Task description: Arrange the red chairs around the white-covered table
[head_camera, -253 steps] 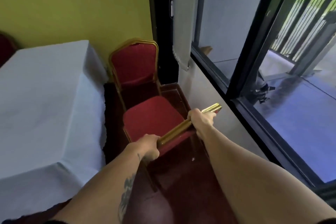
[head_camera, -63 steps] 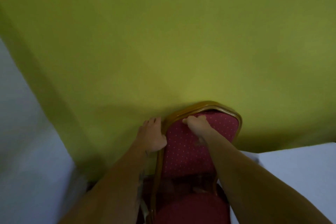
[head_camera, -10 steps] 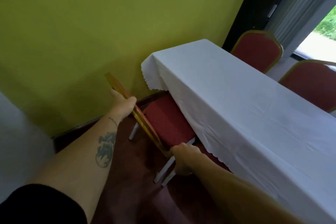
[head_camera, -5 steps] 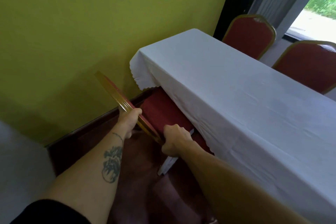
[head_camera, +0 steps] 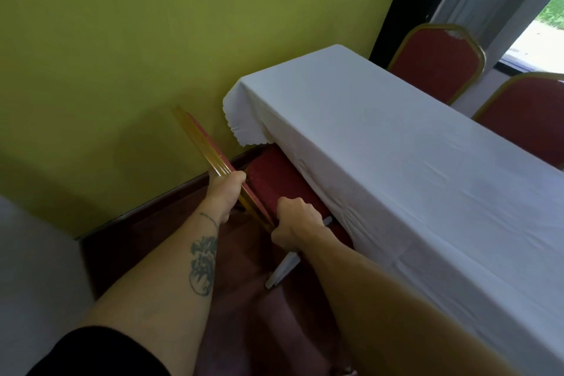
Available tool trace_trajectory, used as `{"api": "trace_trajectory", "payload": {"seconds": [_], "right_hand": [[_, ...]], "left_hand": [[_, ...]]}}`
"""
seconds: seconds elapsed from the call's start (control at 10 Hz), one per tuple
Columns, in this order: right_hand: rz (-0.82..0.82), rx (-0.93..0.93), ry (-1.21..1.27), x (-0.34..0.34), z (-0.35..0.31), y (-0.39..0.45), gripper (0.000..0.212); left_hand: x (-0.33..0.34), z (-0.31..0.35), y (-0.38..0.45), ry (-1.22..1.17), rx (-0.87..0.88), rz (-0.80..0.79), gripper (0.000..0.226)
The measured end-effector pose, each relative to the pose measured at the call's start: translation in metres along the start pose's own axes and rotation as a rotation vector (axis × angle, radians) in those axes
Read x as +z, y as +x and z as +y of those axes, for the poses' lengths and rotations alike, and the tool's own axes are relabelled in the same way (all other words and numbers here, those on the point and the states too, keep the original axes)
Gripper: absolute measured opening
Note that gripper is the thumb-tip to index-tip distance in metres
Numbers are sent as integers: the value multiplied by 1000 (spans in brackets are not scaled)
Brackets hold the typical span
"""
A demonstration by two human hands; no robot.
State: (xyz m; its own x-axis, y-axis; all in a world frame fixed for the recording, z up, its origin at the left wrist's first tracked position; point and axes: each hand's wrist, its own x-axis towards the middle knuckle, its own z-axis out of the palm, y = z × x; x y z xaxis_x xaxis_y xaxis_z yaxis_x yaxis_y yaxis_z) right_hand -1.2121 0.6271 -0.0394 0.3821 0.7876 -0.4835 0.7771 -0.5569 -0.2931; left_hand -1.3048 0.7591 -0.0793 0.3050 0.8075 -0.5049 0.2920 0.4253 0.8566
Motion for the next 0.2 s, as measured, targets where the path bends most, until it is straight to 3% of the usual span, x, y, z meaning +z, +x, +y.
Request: {"api": "trace_trajectory", "payload": {"seconds": [0.1, 0.2], "right_hand": [[28, 4, 30, 0, -1, -3, 28], [135, 3, 109, 2, 5, -14, 16]], "left_hand": [[-4, 5, -4, 60, -26, 39, 58], [-4, 4, -23, 288, 58, 222, 53]]}}
